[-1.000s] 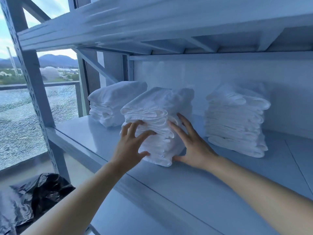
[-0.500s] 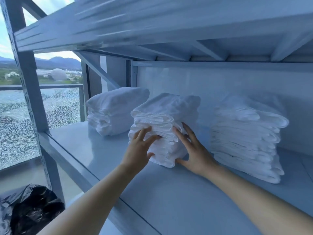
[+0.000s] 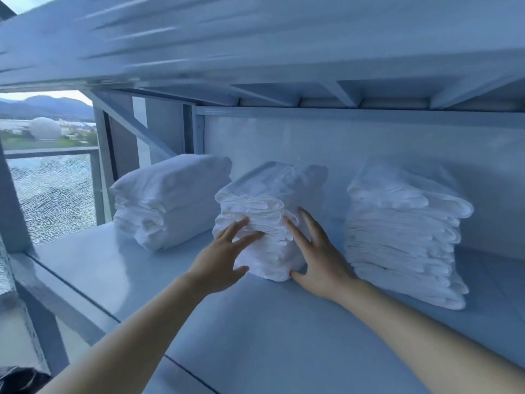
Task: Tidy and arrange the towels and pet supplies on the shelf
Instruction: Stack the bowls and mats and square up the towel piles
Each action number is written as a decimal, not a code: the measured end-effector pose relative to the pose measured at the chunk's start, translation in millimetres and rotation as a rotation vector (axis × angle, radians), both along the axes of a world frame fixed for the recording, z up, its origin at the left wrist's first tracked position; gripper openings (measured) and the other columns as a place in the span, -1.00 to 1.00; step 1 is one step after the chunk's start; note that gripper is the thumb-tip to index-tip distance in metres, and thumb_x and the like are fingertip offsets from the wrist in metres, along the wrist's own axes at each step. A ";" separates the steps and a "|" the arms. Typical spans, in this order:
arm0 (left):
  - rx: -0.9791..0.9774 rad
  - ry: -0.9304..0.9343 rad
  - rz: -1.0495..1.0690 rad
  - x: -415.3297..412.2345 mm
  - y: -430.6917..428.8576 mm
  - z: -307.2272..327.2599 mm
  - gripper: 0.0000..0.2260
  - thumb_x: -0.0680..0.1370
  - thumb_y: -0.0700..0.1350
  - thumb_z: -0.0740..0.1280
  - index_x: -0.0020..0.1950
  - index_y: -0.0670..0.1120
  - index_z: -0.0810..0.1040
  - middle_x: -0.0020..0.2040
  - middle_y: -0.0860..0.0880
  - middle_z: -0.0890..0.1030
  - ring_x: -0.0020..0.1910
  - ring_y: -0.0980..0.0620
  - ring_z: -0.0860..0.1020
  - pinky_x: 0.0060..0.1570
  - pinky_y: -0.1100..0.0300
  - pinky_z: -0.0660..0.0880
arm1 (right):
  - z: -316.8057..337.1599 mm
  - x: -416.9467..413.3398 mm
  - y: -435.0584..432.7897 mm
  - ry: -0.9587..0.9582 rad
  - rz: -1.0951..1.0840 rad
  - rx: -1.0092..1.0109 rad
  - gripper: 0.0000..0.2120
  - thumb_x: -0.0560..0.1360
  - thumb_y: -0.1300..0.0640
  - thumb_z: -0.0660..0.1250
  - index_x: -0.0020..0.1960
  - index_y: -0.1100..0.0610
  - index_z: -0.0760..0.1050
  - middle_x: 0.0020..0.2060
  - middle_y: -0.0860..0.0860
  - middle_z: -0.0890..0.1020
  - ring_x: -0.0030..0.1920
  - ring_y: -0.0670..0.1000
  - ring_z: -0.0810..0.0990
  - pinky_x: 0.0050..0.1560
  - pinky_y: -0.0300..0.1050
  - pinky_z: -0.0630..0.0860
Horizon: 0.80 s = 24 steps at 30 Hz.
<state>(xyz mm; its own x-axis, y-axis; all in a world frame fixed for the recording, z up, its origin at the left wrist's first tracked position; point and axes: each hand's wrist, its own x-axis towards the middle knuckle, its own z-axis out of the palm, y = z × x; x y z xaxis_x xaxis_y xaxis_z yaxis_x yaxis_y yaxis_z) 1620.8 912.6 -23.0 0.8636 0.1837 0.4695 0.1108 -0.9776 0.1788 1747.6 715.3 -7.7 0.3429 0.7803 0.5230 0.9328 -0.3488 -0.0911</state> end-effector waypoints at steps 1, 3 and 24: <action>0.019 0.002 -0.018 -5.5 5.4 2.1 -0.40 0.50 -0.01 0.33 0.42 0.35 0.13 0.51 0.25 -0.06 0.41 0.14 0.20 0.03 0.13 0.51 | 1.2 -3.7 1.6 -0.087 0.023 0.032 -0.09 0.34 0.07 0.45 0.52 -0.05 -0.02 0.51 0.02 -0.10 0.51 0.04 -0.01 0.36 0.00 0.33; 0.027 -0.036 -0.034 -16.3 18.8 6.3 -0.44 0.50 -0.02 0.32 0.39 0.36 0.18 0.49 0.27 0.05 0.32 0.14 0.34 0.00 0.18 0.50 | 0.7 -9.1 7.5 -0.223 0.073 0.081 -0.20 0.26 0.11 0.49 0.43 0.09 0.25 0.48 0.09 0.11 0.46 0.09 0.13 0.36 0.07 0.32; 0.020 -0.137 0.297 -107.3 172.7 1.3 -0.66 0.46 -0.06 0.38 0.23 0.13 0.50 0.28 0.11 0.42 0.23 0.08 0.43 -0.18 0.14 0.52 | 1.0 -79.6 198.6 0.071 0.164 -0.105 -0.34 0.51 0.00 0.30 0.50 -0.05 0.05 0.51 -0.12 -0.09 0.46 0.00 0.18 0.22 -0.07 0.44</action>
<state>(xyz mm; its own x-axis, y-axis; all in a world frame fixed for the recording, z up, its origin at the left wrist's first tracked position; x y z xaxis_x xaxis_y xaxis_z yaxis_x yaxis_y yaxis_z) 1513.5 1085.3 -21.7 0.7021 0.4076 0.5839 0.3681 -0.9096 0.1925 1668.0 913.9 -6.7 0.2395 0.8778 0.4149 0.9704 -0.2034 -0.1300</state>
